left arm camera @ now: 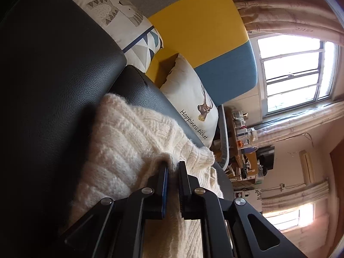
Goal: Fold clothes
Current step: 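Pinch the folded bundle with both grippers and tuck the edges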
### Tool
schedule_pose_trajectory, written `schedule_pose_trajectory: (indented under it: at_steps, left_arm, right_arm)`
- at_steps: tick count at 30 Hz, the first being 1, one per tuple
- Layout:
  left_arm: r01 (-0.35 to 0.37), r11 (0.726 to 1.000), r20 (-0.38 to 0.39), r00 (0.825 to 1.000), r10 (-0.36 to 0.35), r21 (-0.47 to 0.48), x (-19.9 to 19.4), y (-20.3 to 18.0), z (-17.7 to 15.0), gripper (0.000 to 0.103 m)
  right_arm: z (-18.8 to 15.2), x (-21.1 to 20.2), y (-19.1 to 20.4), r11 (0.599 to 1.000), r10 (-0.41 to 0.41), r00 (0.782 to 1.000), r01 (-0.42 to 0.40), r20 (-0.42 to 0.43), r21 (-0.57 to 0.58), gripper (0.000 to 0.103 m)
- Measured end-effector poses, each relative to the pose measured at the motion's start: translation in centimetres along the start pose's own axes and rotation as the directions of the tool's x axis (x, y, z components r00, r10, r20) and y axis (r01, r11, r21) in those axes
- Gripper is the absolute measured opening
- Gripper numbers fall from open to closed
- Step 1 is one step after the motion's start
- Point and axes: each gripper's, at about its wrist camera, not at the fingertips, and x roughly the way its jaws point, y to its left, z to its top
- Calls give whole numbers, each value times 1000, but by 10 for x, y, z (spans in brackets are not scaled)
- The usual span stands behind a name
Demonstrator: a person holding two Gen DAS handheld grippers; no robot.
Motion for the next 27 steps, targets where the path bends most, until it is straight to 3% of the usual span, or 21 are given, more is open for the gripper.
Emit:
schedule_pose_trajectory:
  at_steps: [4,6,9,10,12,16,19,23,27]
  left_arm:
    - [-18,1000,-4,1000,18,0,-1,-2,-1,9]
    - [-37,999,-6,999,37,15,-1,-4,-2,9]
    - [-55,998,-10,998,56,38,-4,-7,-4,9]
    - [-61,997,-11,998,61,47,-5,-9,-5,9]
    - [-68,995,-3,998,68,72,-10,-13,-7,9]
    - [-20,991,35,999,16,132,-32,-33,-8,9]
    - [-18,987,33,999,13,162,-31,-45,-2,9]
    - [-68,987,13,998,67,147,-11,-45,9,9]
    - [-113,991,-25,993,115,70,13,-24,17,9]
  right_arm:
    - [6,26,-10,989,-101,995,102,-13,106,41]
    - [7,34,-3,987,-152,988,152,-2,54,40]
    - [1,35,24,959,-261,963,267,71,-99,7]
    - [-1,34,32,950,-275,957,285,94,-129,6]
    - [0,26,53,938,-266,951,293,155,-187,6]
    - [18,10,92,931,-202,945,267,257,-251,6]
    - [51,15,89,930,-246,928,308,280,-203,6]
    - [80,30,39,929,-351,906,368,238,-31,6]
    - [82,38,-13,957,-287,942,276,174,87,6]
